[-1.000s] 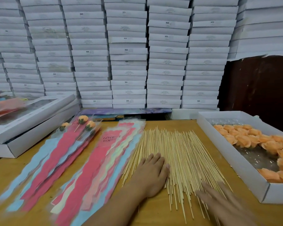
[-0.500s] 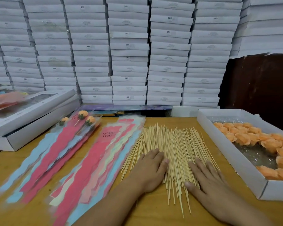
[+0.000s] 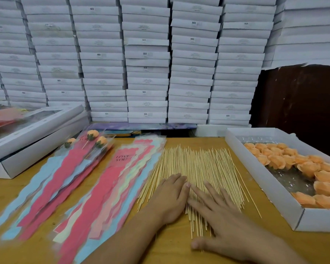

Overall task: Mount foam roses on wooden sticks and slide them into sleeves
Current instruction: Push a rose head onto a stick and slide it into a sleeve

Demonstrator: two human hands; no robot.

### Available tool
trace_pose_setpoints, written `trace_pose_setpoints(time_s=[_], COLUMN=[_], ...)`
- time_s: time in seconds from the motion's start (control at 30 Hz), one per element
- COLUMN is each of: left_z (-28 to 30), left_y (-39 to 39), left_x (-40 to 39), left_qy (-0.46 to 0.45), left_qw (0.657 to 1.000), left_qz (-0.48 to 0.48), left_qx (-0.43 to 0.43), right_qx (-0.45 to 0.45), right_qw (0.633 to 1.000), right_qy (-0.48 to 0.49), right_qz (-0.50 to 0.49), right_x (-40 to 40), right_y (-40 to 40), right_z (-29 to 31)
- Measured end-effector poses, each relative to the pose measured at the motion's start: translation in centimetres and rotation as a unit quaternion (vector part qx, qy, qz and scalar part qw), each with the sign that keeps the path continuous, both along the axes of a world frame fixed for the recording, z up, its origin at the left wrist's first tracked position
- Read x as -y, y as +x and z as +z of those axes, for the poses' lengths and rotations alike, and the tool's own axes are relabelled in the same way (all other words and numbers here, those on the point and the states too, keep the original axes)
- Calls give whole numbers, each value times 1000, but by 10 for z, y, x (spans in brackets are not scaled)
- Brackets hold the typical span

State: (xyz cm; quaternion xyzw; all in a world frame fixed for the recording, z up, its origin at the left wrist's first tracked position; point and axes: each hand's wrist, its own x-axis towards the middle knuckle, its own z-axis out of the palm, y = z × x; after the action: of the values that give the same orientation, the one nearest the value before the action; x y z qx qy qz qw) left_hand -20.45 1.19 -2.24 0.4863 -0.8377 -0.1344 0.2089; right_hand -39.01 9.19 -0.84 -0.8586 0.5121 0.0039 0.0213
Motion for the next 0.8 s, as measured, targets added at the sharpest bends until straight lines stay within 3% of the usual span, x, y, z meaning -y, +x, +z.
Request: trace_pose_setpoints(time_s=[0.23,0.37,0.5,0.6,0.7,0.8], left_z=[0,3,6,7,7,6], left_y=[2,2,3,4,4,4], left_x=[-2,-3,-5,-6,-6,-5], left_qy=[-20,-30,-42,-43,-42,-41], left_qw=[999,998,996,996,996,996], left_qz=[0,3,4,8,12,16], left_qx=[-31,-53,-72,-74,-72,-73], right_qx=[-12,71,167,100,-41,41], right_qw=[997,989,922,896,906,910], right_qy=[-60,-81,-222,-138,-18,50], right_qz=[-44,-98,-269,-411,-421,-409], right_x=[26,16,22,29,33,28], right_y=[-9,-20,-73,-131,-174,-194], right_z=[11,37,83,106,94,70])
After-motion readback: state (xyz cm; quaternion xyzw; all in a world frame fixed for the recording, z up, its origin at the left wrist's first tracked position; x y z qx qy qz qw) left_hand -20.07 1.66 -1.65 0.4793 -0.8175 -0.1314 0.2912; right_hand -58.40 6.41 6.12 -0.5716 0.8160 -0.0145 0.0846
